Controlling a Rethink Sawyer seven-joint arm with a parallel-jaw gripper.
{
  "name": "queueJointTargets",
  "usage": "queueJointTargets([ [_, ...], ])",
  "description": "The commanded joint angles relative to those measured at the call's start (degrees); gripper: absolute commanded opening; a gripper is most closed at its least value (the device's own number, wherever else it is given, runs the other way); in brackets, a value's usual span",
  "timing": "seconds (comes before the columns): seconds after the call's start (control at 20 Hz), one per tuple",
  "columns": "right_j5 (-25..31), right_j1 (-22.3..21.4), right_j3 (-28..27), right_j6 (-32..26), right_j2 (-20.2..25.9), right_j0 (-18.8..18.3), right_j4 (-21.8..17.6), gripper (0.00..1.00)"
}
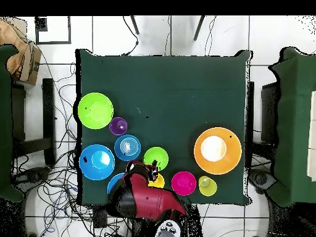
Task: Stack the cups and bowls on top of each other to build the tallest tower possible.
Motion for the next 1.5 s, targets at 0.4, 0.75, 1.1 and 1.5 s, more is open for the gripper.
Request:
queueJointTargets([
  [0.4, 14.3, -1.0, 2.6, 5.4, 8.8, -8.1, -1.1, 1.0],
  [0.75, 14.8, -1.7, 3.6, 6.7, 8.7, -6.6, -0.6, 1.0],
  [1.1, 15.0, -1.3, 2.9, 7.2, 7.4, -4.7, 0.0, 1.0],
  [1.5, 16.2, -1.8, 2.3, 6.9, 7.5, -4.7, 0.3, 1.0],
])
